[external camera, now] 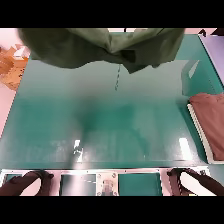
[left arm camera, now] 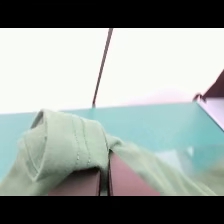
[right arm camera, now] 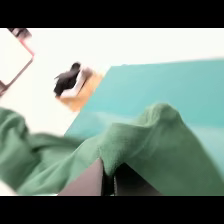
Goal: Fold the shirts.
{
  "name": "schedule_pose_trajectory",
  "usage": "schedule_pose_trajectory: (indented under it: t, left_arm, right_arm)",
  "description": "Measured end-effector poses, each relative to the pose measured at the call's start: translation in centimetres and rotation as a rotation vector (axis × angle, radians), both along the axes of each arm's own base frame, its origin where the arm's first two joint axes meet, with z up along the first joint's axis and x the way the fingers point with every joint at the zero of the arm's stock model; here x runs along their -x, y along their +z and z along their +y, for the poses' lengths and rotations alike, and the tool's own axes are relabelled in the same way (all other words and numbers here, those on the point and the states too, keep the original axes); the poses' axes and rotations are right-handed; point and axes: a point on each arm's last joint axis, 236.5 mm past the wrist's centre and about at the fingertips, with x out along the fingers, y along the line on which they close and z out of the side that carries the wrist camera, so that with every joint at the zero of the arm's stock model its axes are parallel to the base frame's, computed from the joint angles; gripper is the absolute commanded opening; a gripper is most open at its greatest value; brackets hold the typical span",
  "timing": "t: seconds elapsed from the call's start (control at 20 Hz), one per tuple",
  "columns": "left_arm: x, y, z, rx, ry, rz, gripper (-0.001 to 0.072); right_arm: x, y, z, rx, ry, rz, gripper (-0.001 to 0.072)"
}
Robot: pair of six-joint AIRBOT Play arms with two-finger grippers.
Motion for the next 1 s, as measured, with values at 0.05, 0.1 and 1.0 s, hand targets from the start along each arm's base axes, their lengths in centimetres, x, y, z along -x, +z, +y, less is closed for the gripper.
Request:
schedule_pose_trajectory:
  t: [0.05,0.1,1.0]
  left_arm:
    - [1.2,0.7,0.3,-0.018,0.009,-0.019,0.0021]
    - [1.9,0.8,0.7,-0.045,0.024,-0.019,0.0022]
    - [-4.5,-42.5,-0.6,-0.112,-0.088,0.978,0.0022]
  right_arm:
    - [1.9,1.2,0.0,0.03,-0.024,-0.035,0.0019]
    - [3.3,1.8,-0.2,0.058,-0.047,-0.056,0.0019]
    - [-0.9,-39.1,-2.8,0.091,-0.156,0.797,0.0019]
